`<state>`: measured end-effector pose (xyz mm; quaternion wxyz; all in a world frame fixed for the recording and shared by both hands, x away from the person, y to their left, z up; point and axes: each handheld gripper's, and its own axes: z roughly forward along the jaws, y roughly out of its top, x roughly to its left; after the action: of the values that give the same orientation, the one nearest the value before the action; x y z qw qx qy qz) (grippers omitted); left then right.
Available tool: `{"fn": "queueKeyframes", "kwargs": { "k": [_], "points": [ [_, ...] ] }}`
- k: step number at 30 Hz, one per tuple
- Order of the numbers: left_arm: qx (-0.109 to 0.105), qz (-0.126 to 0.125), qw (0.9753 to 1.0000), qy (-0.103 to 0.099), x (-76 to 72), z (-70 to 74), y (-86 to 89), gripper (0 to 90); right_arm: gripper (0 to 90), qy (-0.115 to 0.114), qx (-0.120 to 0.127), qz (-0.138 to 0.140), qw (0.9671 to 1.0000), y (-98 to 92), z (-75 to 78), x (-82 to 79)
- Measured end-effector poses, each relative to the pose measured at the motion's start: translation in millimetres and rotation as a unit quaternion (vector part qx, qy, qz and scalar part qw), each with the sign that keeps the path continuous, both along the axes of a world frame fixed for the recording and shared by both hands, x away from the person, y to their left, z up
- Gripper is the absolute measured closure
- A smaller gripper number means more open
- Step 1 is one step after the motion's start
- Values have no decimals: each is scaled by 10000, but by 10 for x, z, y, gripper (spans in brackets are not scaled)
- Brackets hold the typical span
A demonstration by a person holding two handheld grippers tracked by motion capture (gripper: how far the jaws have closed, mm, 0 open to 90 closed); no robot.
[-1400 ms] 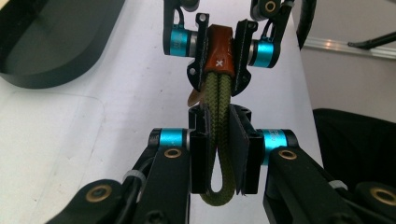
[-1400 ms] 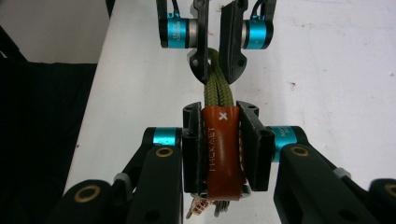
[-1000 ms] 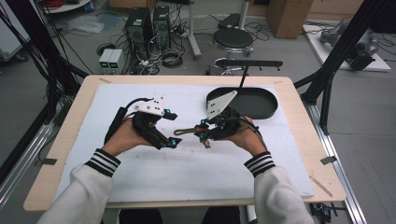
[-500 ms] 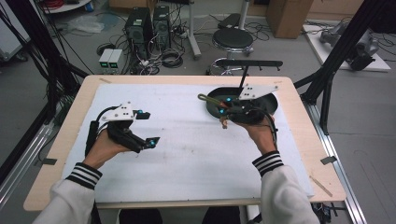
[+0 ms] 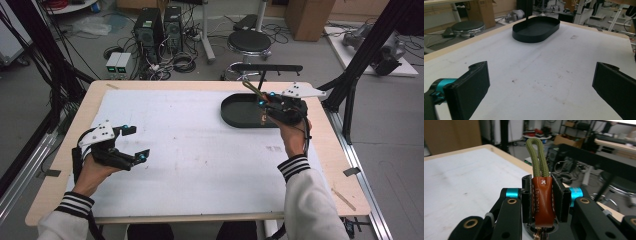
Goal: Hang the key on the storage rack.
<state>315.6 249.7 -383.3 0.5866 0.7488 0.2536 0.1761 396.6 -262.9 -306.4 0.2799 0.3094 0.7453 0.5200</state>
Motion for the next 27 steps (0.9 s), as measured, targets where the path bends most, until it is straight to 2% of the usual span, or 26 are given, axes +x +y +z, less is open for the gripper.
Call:
{"fn": "queueKeyframes", "kwargs": {
  "k": [2,7,9,18,20,24,27],
  "points": [
    [-41,107,9999,-45,-44,-33,54,17,724,-106,13,-195,9998,-56,11,30],
    [-195,355,9991,-114,-159,-149,197,17,724,-184,97,-654,9976,-193,40,83],
    [-319,438,9984,-168,-207,-214,245,17,724,-193,139,-751,9969,-250,35,108],
    [-437,704,9962,-261,-320,-359,339,17,724,-178,57,-1205,9925,-414,-1,228],
    [-525,739,9955,-286,-341,-390,353,17,725,-217,35,-1311,9911,-441,20,267],
    [-527,856,9947,-232,-364,-472,382,17,725,-285,34,-1467,9888,-491,57,338],
    [-559,928,9937,-269,-380,-523,397,17,725,-237,47,-1547,9877,-523,31,389]
  ]
}}
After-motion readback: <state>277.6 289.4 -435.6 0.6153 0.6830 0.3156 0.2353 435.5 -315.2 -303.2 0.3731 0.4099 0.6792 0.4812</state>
